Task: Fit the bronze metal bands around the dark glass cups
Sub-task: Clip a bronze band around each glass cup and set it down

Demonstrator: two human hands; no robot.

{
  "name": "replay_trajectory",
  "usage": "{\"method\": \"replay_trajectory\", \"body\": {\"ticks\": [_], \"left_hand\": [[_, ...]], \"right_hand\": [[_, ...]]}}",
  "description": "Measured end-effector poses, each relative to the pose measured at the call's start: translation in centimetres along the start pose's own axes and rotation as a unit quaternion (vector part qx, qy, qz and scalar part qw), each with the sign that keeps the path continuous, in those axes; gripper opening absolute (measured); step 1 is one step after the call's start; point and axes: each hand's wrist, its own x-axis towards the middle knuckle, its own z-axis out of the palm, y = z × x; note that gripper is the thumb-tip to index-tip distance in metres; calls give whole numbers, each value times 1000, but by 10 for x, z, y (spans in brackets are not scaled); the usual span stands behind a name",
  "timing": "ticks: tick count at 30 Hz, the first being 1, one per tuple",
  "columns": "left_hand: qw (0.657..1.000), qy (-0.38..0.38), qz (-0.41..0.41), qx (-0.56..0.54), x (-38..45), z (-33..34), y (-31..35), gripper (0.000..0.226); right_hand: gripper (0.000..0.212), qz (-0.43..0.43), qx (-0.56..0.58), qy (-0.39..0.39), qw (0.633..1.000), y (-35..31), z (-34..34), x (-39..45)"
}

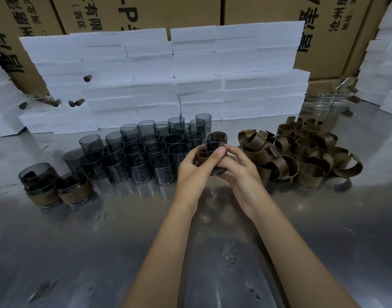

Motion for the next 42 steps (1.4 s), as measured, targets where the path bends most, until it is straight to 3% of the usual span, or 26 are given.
{"method": "replay_trajectory", "body": {"ticks": [4,7,11,19,22,25,29,31,32,34,36,38,42], "left_hand": [[996,53,42,53,-3,-1,4,37],[974,137,105,143,-9,0,11,50],[944,222,162,184,-25,-23,25,54],[877,302,-1,374,-38,-133,40,65],[864,294,-34,408,-38,-152,35,73],[847,310,-19,432,-35,-160,34,79],[776,343,56,527,-31,-154,33,75],[748,327,113,566,-25,-145,32,64],[755,302,137,566,-21,-138,31,58],[804,221,148,532,-13,-120,29,46],[838,144,108,515,-6,-99,24,44],[833,115,73,536,-1,-83,17,45],[808,142,66,568,-7,-69,1,39]], "right_hand": [[37,11,6,33,999,4,-4,5],[21,36,37,100,994,12,-9,13],[17,44,53,112,991,17,-14,21],[17,26,31,107,993,20,-13,22],[16,21,23,104,994,20,-13,20],[16,19,27,106,994,20,-13,20],[15,21,26,105,994,20,-13,20],[14,23,27,103,994,20,-14,20],[14,24,26,104,994,20,-13,21],[14,24,22,102,994,20,-13,21],[14,24,22,102,994,20,-13,21],[15,28,24,104,994,19,-12,20],[13,35,19,86,995,18,-12,20]]}}
